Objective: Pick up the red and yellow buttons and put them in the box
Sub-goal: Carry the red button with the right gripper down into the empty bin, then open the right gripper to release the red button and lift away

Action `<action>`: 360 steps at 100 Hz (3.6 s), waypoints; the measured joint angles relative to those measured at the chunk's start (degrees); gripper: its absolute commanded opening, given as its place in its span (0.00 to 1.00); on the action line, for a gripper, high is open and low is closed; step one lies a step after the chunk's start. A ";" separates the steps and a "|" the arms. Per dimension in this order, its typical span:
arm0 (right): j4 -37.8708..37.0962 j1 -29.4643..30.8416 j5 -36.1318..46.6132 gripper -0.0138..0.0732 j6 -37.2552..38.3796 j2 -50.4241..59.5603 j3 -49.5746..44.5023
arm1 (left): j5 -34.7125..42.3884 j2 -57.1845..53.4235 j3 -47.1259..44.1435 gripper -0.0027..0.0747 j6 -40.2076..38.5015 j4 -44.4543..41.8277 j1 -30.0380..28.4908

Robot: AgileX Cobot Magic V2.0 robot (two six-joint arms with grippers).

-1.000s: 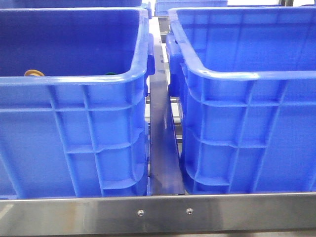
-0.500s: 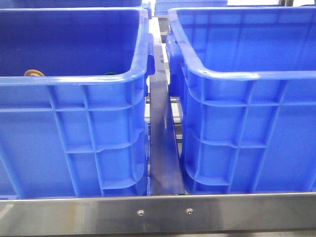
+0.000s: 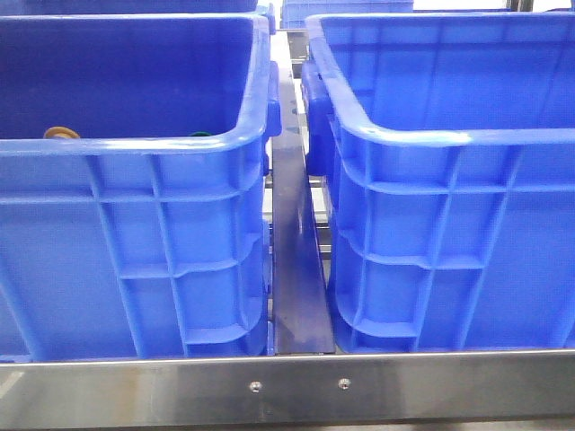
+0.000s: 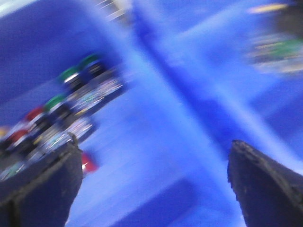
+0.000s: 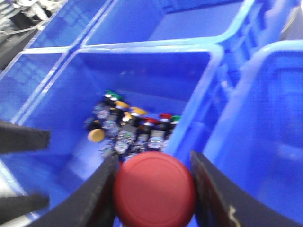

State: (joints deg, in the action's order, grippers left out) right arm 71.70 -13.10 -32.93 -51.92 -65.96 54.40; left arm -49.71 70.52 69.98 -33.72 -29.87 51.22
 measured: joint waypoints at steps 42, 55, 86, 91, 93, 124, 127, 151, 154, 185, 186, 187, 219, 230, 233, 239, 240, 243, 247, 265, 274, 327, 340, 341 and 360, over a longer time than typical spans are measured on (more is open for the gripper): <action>-9.06 0.00 11.27 0.42 -0.21 0.00 0.00 | 6.01 -18.59 -16.43 0.76 -0.45 3.66 -21.83; -13.04 0.00 16.44 0.42 -0.21 0.00 0.00 | 6.30 -25.14 -20.65 0.58 -0.45 3.66 -25.03; -18.79 0.00 30.06 0.42 -0.34 -8.27 0.00 | 6.40 -32.63 -23.93 0.01 -0.55 2.71 -26.21; -18.73 0.00 32.93 0.42 -0.34 -10.40 0.00 | 6.40 -32.63 -23.93 0.01 -0.55 2.60 -26.21; -18.73 0.00 33.83 0.42 -0.34 -11.29 0.00 | 6.40 -32.63 -23.93 0.01 -0.55 2.58 -26.31; -18.62 0.00 46.54 0.42 -0.34 -23.88 0.00 | 6.54 -32.63 -23.93 0.01 -0.55 2.48 -26.24; -18.62 0.00 47.02 0.42 -0.34 -25.21 0.00 | 6.54 -32.63 -23.93 0.01 -0.55 2.48 -26.24; -18.53 0.00 48.49 0.42 -0.34 -30.45 0.42 | 6.54 -32.63 -23.93 0.01 -0.55 2.48 -26.24; -18.53 0.00 48.49 0.42 -0.34 -30.69 0.67 | 6.54 -32.63 -23.93 0.01 -0.55 2.48 -26.24; -18.53 0.00 47.90 0.42 0.27 -33.06 5.49 | 6.54 -32.63 -23.93 0.01 -0.55 2.48 -26.24; -18.53 0.00 47.90 0.42 0.31 -33.17 5.58 | 6.54 -32.63 -23.93 0.01 -0.55 2.48 -26.24; -18.53 0.00 47.90 0.42 0.41 -33.29 5.73 | 6.54 -32.63 -23.93 0.01 -0.55 2.48 -26.24; -18.63 0.00 47.24 0.42 0.62 -36.82 7.14 | 6.54 -32.63 -23.93 0.01 -0.55 2.48 -26.24; -18.63 0.00 46.27 0.47 0.62 -36.82 7.25 | 6.57 -32.63 -23.93 0.01 -0.55 2.48 -26.24; -18.63 0.00 46.17 0.52 0.62 -36.82 7.25 | 6.57 -32.63 -23.93 0.01 -0.55 2.48 -26.24; -18.63 0.00 45.94 0.61 0.62 -36.82 7.25 | 6.57 -32.63 -23.93 0.01 -0.55 2.48 -26.24; -18.63 0.00 45.94 0.64 0.62 -36.82 7.25 | 6.57 -32.63 -23.93 0.01 -0.55 2.48 -26.24; -18.63 0.00 45.08 0.69 0.62 -36.82 7.25 | 6.57 -32.63 -23.93 0.01 -0.55 2.48 -26.24; -18.52 0.00 43.85 0.77 0.62 -37.06 7.25 | 6.57 -32.63 -23.93 0.01 -0.55 2.60 -26.24; -16.68 0.00 40.29 0.87 0.62 -37.12 6.88 | 6.57 -32.63 -23.93 0.01 -0.55 2.87 -26.24; -16.31 0.32 38.53 0.87 0.62 -35.56 6.80 | 6.57 -32.63 -23.93 0.01 -0.55 2.87 -26.24; -16.31 10.38 27.97 0.87 0.71 -8.20 -2.53 | 6.57 -32.63 -23.93 0.01 -0.55 3.09 -26.24; -16.31 11.27 26.19 0.86 0.71 1.09 -7.59 | 6.57 -32.63 -23.93 0.01 -0.55 3.09 -26.24; -16.31 11.27 26.01 0.86 0.71 2.12 -7.86 | 6.57 -32.63 -23.93 0.01 -0.55 3.09 -26.24; -16.31 11.27 24.59 0.86 0.71 15.80 -14.98 | 6.57 -32.63 -23.93 0.01 -0.55 3.20 -26.24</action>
State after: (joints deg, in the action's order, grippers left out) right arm 55.39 -1.83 -8.34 -51.20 -50.16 39.42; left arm -43.13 37.89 46.04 -34.27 -26.68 24.99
